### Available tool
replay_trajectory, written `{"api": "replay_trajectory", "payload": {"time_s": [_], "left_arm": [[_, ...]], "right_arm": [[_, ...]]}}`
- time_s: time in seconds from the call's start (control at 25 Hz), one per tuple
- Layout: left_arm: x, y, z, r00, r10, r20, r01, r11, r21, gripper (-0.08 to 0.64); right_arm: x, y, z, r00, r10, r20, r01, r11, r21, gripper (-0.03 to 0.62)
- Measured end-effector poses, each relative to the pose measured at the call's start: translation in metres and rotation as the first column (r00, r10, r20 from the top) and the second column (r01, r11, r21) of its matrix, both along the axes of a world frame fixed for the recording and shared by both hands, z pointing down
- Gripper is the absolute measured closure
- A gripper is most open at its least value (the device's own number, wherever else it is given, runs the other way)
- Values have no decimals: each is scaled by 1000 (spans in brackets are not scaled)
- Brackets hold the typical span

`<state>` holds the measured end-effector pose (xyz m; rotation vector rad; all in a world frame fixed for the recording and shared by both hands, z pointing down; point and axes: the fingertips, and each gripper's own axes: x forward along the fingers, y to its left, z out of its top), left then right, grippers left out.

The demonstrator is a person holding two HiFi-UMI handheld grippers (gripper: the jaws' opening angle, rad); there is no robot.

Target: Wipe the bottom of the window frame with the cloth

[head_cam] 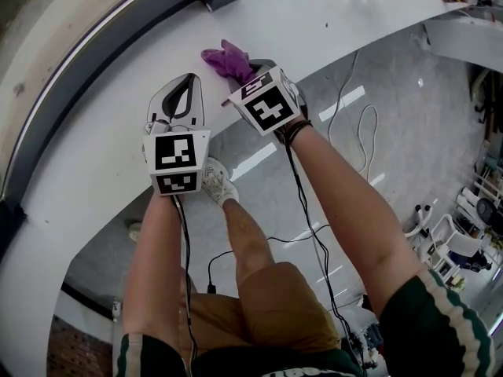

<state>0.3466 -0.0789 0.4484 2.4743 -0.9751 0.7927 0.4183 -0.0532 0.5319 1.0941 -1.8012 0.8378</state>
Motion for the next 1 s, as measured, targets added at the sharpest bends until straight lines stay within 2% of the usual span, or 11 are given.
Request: {"api": "replay_trajectory", "payload": {"time_s": [0.4,0.68,1.0], "left_arm": [[10,26,7,1000,18,-2,-18,1000,-21,551],[16,36,12,1000,26,-11,-27,999,-36,551],[4,34,17,999,-24,-32,22,997,-69,551]], "right_arm": [[5,27,-1,1000,-7,6,7,1000,5,474],[4,28,1,999,33,42,-33,999,0,474],[3,28,1,999,27,29,-27,1000,-1,474]]}}
